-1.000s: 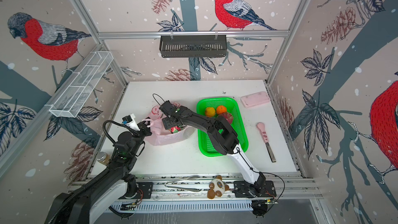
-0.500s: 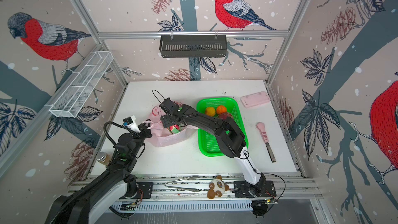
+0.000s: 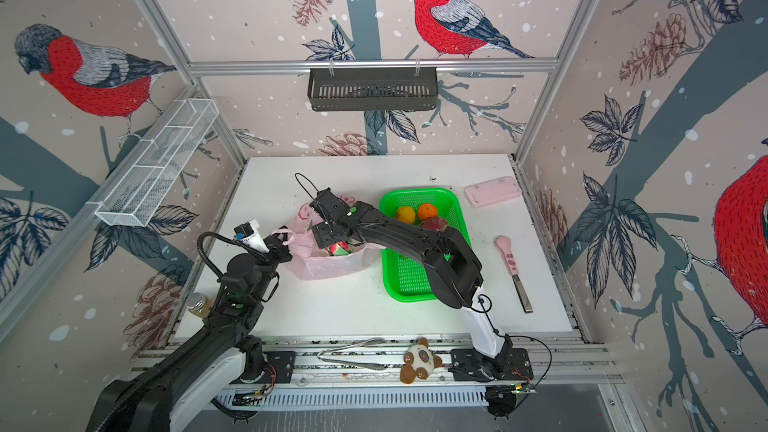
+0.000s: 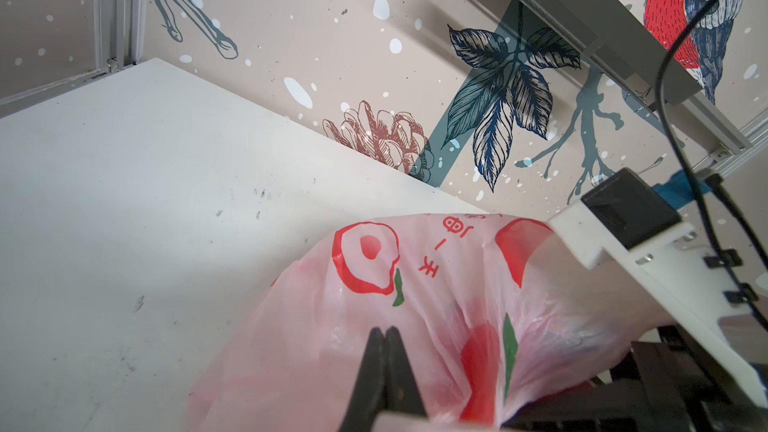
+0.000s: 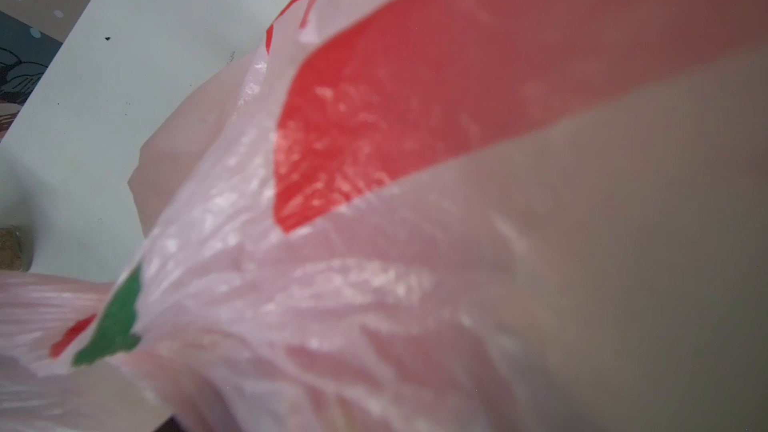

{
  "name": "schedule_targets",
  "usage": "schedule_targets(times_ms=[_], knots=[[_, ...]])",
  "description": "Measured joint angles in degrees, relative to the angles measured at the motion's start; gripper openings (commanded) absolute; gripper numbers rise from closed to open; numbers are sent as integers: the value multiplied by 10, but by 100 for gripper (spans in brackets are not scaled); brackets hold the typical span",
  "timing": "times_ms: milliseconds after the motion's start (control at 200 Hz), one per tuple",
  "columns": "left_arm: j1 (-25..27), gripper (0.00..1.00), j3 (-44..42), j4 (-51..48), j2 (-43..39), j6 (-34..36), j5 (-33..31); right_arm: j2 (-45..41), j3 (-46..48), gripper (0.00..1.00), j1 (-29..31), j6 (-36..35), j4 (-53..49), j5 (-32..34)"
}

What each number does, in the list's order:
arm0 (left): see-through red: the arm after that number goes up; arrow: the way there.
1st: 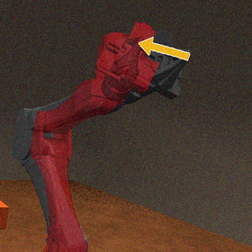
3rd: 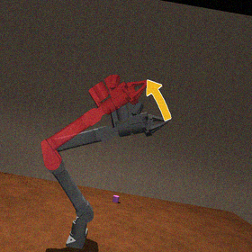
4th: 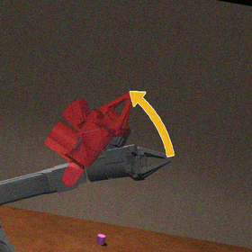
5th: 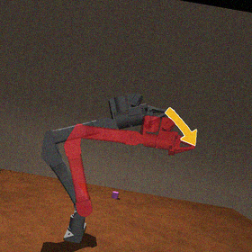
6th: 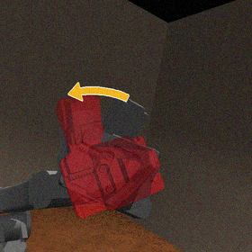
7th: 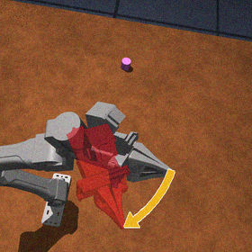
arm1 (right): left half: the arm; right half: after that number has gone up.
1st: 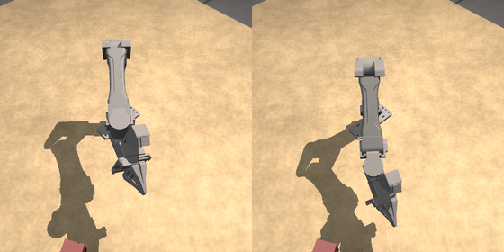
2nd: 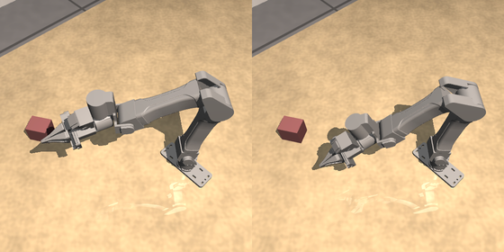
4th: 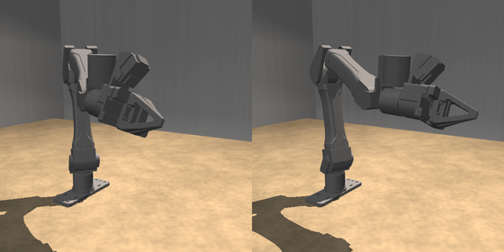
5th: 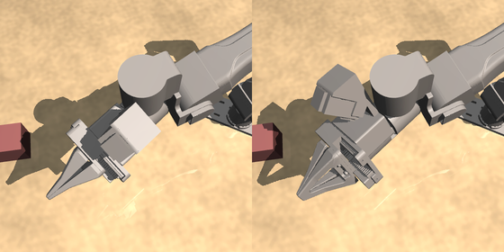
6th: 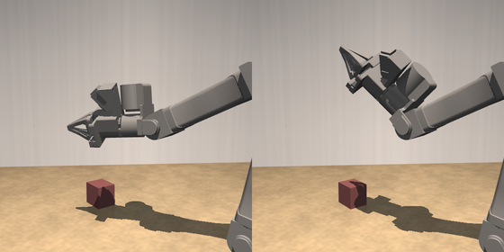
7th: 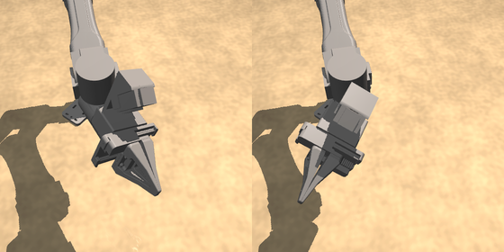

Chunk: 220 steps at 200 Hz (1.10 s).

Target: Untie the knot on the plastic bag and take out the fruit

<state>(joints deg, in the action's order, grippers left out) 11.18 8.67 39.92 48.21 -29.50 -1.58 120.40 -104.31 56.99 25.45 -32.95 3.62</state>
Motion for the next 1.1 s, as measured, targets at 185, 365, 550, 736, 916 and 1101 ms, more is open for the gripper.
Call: schedule_targets(times_ms=[185,365,550,736,916,1101], knots=[[0,0,17,-1,18,0,-1,-14,13,19,1,-7,0,2],[0,0,34,-2,31,3,-2,-25,27,19,2,-18,0,7],[0,0,58,-4,43,10,-15,-33,30,19,10,-32,-1,8],[0,0,78,-6,53,14,-30,-42,30,19,20,-47,-4,9],[0,0,102,-12,72,19,-35,-51,30,19,24,-55,-9,12],[0,0,125,-16,93,25,-45,-61,31,19,29,-61,-10,13]])
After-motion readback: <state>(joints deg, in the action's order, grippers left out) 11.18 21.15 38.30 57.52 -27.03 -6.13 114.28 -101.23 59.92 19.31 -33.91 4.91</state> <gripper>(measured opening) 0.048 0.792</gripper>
